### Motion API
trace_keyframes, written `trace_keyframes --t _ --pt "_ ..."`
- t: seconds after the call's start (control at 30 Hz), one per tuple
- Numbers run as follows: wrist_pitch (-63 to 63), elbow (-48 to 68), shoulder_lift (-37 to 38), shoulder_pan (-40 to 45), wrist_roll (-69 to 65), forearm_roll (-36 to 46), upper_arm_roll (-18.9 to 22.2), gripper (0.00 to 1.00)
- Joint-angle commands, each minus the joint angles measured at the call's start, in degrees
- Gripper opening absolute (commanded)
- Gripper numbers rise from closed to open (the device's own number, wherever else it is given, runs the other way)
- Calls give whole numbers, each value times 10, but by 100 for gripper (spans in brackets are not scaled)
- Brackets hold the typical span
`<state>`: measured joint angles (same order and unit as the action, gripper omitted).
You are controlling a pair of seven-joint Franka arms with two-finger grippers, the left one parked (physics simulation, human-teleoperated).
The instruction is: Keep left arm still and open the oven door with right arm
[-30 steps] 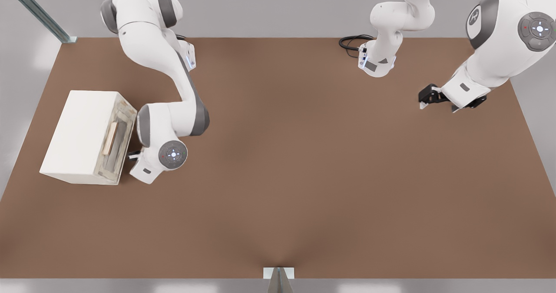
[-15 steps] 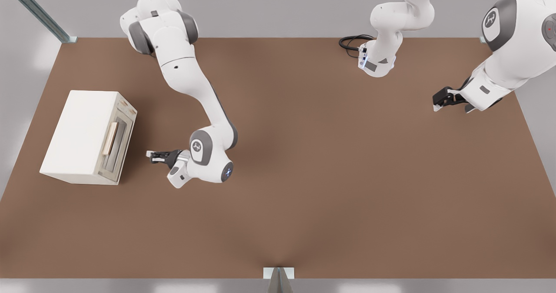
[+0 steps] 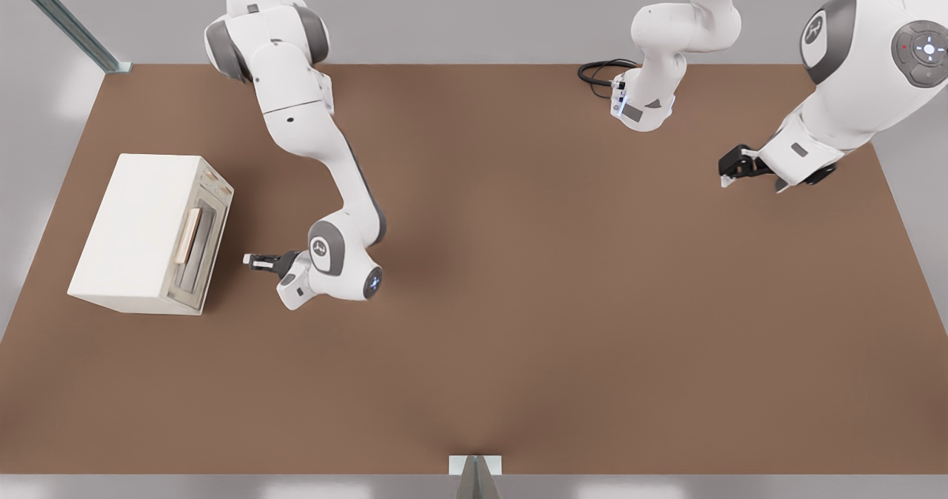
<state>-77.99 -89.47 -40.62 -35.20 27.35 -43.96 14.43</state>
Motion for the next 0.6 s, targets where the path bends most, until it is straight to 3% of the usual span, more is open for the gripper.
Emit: trace_keyframes --t 0.0,0.57 --pt "-4 -4 14 7 84 -3 1 21" --pt "-100 -3 10 64 -44 -39 66 21"
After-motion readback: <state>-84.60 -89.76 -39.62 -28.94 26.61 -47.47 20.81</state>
